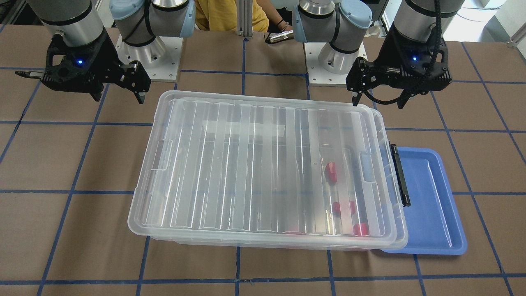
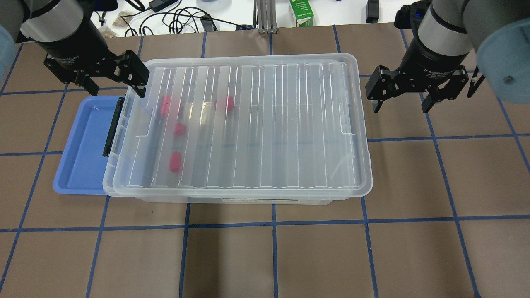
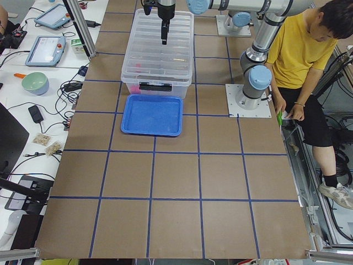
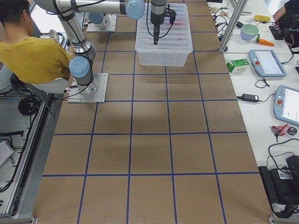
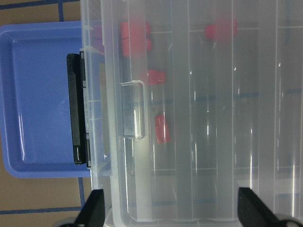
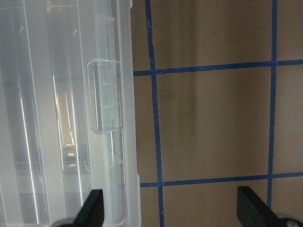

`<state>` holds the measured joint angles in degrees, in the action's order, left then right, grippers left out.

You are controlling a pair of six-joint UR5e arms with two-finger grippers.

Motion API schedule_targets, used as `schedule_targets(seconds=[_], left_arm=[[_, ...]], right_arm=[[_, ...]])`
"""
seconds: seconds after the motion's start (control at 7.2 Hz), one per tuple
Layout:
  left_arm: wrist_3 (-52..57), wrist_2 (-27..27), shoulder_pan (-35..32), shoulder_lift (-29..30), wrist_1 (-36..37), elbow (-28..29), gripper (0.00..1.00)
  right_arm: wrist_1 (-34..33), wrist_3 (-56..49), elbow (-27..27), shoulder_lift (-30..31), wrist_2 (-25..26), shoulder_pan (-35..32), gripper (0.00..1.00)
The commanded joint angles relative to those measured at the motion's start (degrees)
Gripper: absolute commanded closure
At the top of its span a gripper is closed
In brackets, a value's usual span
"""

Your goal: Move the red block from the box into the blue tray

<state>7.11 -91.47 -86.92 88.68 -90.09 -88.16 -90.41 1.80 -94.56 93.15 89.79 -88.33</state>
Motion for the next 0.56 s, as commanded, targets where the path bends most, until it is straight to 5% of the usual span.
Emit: schedule_targets(seconds=[0.0,0.42], left_arm=[[0.0,0.0,0.0,0.3,0.0,0.0,0.0],[0.0,0.0,0.0,0.2,0.0,-0.1,0.0]], right_arm=[[0.1,-0.1,0.0,0.0,-0.1,0.0,0.0],[0.2,0.0,-0.3,-0.2,0.2,0.0,0.0]])
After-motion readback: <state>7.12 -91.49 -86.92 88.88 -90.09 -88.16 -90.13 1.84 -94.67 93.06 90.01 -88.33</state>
